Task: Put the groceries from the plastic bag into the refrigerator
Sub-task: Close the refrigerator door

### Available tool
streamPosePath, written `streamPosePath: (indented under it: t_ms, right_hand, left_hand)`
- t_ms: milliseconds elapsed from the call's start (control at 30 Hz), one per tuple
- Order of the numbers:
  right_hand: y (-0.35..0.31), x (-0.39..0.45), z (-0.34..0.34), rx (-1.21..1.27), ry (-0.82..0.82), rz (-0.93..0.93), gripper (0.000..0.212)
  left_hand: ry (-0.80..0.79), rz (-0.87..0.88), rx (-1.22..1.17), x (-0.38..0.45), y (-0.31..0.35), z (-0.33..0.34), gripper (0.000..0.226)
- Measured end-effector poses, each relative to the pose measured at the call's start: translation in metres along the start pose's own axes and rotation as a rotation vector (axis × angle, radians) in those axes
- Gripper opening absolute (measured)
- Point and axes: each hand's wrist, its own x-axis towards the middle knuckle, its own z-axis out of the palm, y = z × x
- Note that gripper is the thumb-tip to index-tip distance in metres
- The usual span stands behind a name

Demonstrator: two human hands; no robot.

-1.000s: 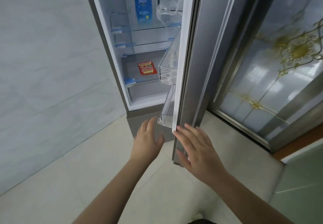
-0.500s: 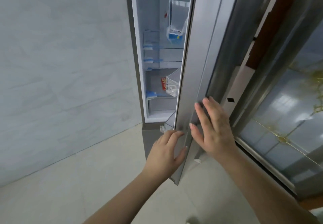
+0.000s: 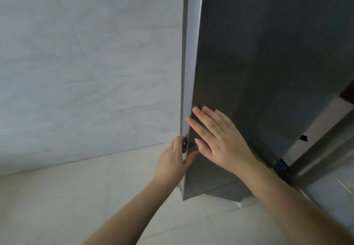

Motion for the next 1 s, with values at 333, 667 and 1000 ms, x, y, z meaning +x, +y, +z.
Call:
streamPosePath:
  t_ms: [333, 667, 1000]
  right_hand:
    - [0.027, 0.067, 0.048, -0.008, -0.113, 0.044, 0.072]
    - [0.034, 0.096, 0.101, -0.094, 0.009, 0.143, 0.073]
    - [0.052, 0.133, 0.127, -0.156, -0.039, 0.264, 0.068]
  left_hand:
    - [0.052, -0.154, -0.026, 0.083, -0.027, -0.001, 0.028]
    - [0.016, -0.032, -0.080, 0.139, -0.065, 0.003, 0.016]
    - [-0.080, 0.040, -0.104, 0.208, -0.088, 0.002, 0.019]
